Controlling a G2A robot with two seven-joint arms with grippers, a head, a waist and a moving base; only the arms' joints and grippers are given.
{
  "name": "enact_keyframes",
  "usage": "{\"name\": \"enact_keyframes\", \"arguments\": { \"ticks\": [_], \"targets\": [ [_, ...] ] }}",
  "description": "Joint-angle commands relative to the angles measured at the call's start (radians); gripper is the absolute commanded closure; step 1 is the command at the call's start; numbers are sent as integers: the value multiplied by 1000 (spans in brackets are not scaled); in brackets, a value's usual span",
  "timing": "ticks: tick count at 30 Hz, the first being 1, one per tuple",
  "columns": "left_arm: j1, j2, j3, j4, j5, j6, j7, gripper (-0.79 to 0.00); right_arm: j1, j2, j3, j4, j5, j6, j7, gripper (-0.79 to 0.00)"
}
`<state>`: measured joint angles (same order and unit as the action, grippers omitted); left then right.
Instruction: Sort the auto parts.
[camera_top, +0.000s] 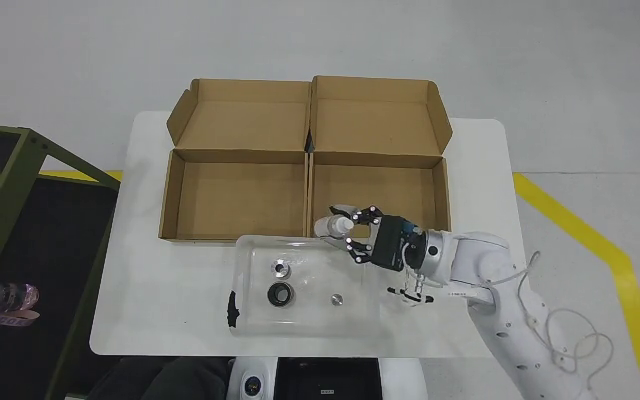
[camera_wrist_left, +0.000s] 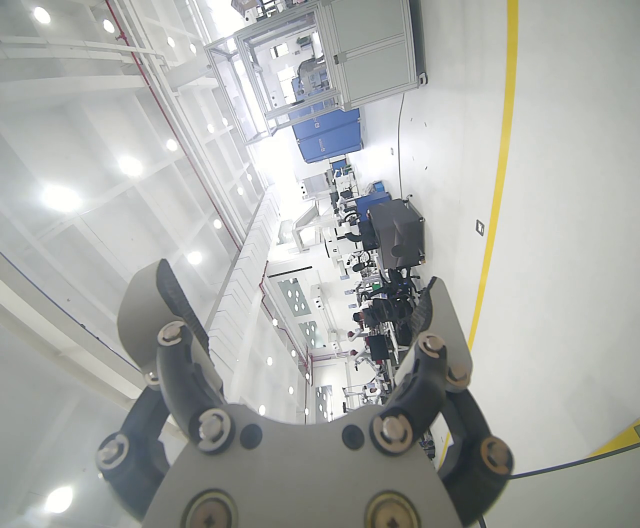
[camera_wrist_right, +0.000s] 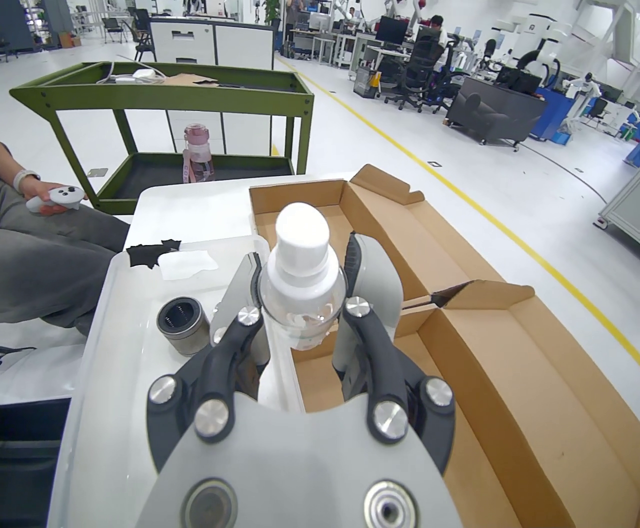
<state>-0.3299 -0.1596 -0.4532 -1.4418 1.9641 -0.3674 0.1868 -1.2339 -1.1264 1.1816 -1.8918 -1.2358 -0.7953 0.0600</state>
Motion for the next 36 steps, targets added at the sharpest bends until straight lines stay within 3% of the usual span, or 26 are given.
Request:
{"name": "enact_keyframes", "arguments": {
  "ticks": [1, 23, 36],
  "targets": [
    [0, 0, 0, 0, 0, 0, 0, -785, 7, -1, 0, 19, 0, 9, -3, 0],
    [0, 0, 0, 0, 0, 0, 0, -785, 235, -35, -86, 327, 56, 119, 26, 0],
    [0, 0, 0, 0, 0, 0, 0, -785, 377, -79, -217, 557, 52, 145, 53, 0]
  ]
}}
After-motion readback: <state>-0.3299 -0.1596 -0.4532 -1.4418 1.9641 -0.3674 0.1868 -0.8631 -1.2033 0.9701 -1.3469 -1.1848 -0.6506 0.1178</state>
